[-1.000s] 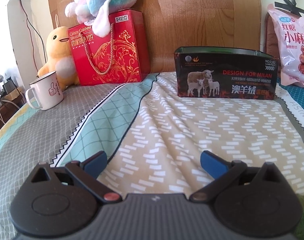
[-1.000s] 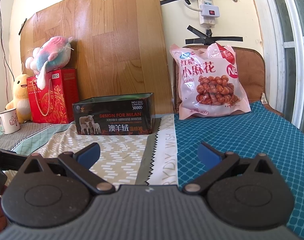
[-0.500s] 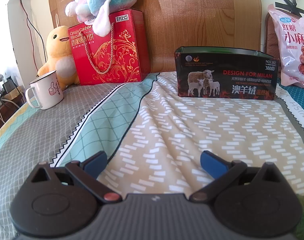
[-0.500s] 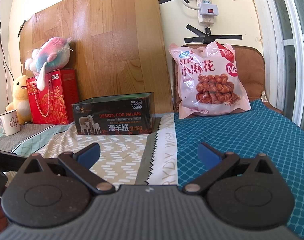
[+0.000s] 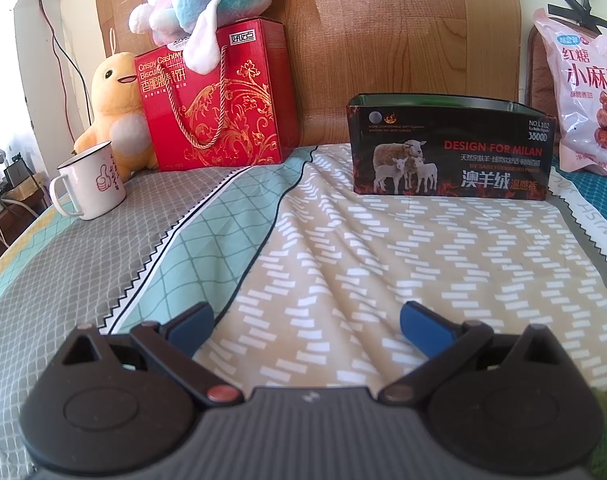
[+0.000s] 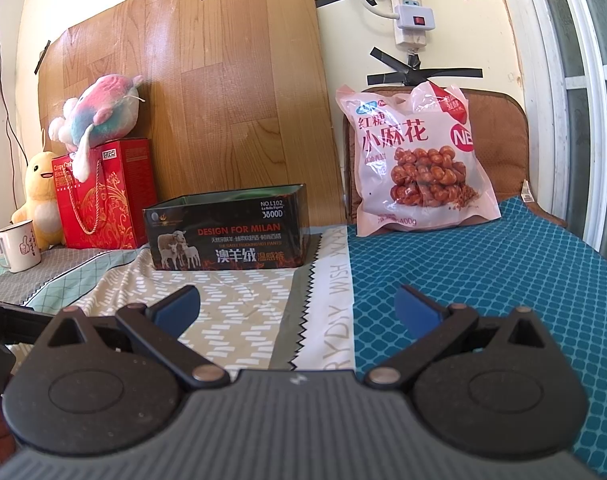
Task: Organize snacks
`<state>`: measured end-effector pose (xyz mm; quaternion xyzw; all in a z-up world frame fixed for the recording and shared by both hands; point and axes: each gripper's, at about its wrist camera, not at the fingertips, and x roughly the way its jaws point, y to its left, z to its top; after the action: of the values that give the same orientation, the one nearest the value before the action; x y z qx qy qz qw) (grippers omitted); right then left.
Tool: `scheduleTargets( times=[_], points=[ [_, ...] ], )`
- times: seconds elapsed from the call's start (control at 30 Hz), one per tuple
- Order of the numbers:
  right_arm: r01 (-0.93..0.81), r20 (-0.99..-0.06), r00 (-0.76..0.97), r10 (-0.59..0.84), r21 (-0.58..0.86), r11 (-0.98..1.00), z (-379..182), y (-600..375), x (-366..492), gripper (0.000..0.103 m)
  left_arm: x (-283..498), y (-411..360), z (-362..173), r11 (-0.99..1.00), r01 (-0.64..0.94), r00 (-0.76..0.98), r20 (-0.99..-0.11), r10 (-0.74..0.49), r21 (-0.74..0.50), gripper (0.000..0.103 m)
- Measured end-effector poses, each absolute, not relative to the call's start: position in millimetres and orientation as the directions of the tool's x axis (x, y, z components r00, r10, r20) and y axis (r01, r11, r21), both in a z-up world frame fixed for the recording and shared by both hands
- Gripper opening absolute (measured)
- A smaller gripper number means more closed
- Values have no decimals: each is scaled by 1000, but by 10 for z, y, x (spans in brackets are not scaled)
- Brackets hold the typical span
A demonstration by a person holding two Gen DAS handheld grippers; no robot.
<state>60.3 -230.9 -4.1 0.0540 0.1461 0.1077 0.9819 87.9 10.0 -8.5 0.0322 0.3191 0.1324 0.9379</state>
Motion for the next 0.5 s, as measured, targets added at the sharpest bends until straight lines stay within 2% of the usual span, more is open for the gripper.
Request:
scheduleTargets(
  times=[0.5],
  points=[
    [-198, -275, 933, 230, 139, 970, -41, -2320, 608, 103, 867, 84, -86, 962, -232, 760, -590, 272, 145, 103]
  ],
)
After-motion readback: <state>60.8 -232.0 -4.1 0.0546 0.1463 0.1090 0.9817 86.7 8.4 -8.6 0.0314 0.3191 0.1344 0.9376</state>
